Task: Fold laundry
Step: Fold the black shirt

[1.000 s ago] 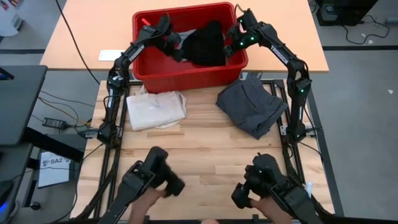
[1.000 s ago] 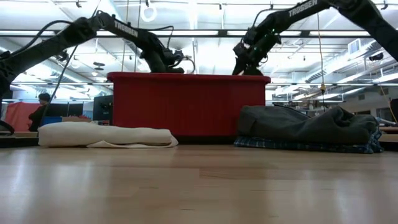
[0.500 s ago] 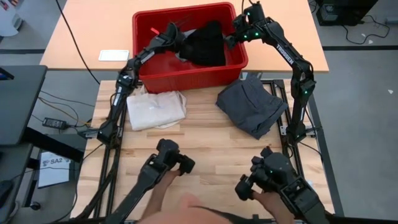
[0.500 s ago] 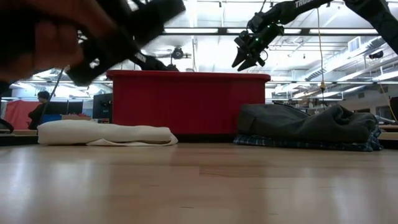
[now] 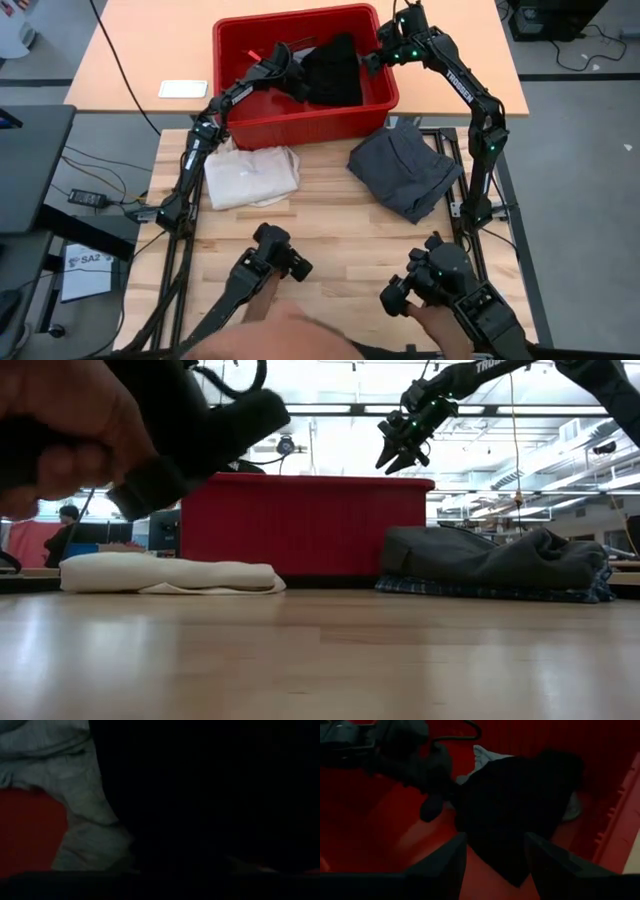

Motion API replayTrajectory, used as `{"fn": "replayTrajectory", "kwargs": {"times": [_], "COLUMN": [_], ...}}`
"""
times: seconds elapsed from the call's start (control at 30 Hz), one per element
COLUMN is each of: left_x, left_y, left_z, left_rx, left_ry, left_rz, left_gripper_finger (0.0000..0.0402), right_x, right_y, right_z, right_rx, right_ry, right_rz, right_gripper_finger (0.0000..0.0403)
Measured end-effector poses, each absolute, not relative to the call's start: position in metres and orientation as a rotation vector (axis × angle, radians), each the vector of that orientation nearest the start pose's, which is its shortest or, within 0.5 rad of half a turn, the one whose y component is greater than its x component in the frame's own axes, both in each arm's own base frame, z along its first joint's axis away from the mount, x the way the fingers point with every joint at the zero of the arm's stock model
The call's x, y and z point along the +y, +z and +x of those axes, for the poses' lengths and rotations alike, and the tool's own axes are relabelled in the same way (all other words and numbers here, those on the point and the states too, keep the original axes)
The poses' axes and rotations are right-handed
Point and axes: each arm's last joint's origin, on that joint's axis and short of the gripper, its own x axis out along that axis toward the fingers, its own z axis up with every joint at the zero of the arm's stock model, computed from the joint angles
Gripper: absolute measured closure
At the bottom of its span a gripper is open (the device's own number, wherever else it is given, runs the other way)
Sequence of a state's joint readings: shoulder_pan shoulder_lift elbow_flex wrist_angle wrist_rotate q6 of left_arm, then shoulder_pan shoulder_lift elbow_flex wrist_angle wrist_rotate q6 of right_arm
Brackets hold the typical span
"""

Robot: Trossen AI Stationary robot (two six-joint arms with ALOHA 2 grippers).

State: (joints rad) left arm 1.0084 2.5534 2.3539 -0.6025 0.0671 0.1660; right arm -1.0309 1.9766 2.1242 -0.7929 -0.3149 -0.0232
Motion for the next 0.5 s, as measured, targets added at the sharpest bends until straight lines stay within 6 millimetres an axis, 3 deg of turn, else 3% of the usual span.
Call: {"fn": "replayTrajectory", "kwargs": {"times": [0.1, 0.2, 0.33, 0.5], "left_x": [0.471, 0.471, 0.46, 0.426], "left_y": [0.202, 0.23, 0.301, 0.389], "left_z": [0.301, 0.301, 0.295, 0.28], "left_rx": [0.753, 0.685, 0.55, 0.415], "left_ry": [0.842, 0.883, 0.928, 0.945], "left_rz": [-0.234, -0.128, 0.117, 0.368], "left_gripper_finger": [0.0383, 0.0383, 0.0388, 0.0394], "right_x": [-0.368, -0.367, -0.367, -0.363], "right_y": [0.384, 0.384, 0.384, 0.388], "right_z": [0.231, 0.231, 0.231, 0.232], "right_rx": [0.509, 0.488, 0.473, 0.45], "right_ry": [-0.699, -0.691, -0.697, -0.656], "right_rz": [0.429, 0.481, 0.523, 0.578], "right_gripper_finger": [0.02, 0.0205, 0.0218, 0.0238]}}
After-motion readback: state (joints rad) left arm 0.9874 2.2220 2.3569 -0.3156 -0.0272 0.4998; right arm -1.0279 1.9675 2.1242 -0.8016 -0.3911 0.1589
